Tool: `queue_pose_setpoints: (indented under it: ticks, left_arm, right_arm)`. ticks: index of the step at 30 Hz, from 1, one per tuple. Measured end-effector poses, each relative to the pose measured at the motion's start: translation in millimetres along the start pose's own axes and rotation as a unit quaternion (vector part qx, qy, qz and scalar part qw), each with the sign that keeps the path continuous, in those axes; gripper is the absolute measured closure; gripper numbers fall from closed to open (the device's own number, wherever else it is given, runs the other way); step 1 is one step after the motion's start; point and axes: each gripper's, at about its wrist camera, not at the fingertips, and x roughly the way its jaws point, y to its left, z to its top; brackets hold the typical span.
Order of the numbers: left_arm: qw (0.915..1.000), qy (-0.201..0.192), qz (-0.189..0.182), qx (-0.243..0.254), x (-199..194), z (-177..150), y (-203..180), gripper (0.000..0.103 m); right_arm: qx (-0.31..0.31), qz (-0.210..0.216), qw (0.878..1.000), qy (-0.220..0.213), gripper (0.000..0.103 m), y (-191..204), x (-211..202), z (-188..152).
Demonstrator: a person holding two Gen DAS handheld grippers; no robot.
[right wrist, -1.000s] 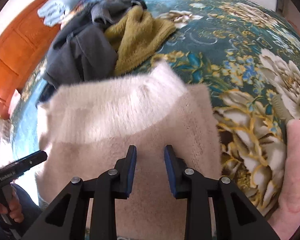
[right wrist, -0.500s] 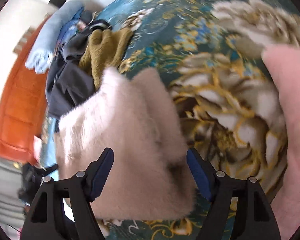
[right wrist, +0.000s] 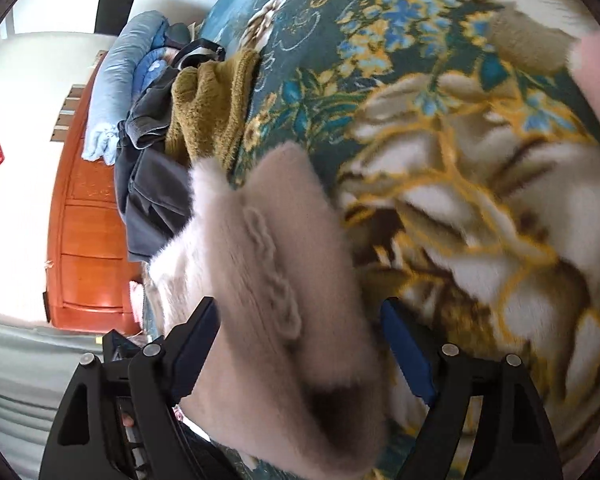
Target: Fold clothes
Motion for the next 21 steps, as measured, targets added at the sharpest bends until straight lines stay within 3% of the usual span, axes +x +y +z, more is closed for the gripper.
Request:
queue_pose_setpoints:
  ticks: [4, 6, 8, 11, 16, 21]
  left_arm:
    - [0.9999, -0.001, -0.010, -0.014, -2, 1, 7, 0.010]
    - [0.9998, -0.001, -0.016, -0.014, -4, -2, 7, 0.017]
    - [0.9991, 0.005, -0.040, -0.016, -4, -6, 8, 0.041]
    - [0.9989, 0.004, -0.045, -0.015, -5, -12, 7, 0.047]
    - [0.9987, -0.021, -0.045, -0.004, -18, -26, 3, 0.062]
    - [0.9966, -0.054, -0.059, 0.015, -41, -37, -4, 0.068]
  right_arm:
    - [-0.016, 0.011, 1.000, 0.021, 0.027, 4, 9, 12]
    - [-0.016, 0.018, 0.999, 0.028, 0.036, 4, 16, 16]
    - [-0.014, 0.017, 0.999, 0.034, 0.038, 4, 22, 18]
    - [-0.008, 0.019, 0.999, 0.032, 0.040, 3, 24, 17]
    - [0.006, 0.002, 1.000, 0.024, 0.054, 8, 21, 14]
    - [0.010, 0.001, 1.000, 0.005, 0.065, 28, 9, 8]
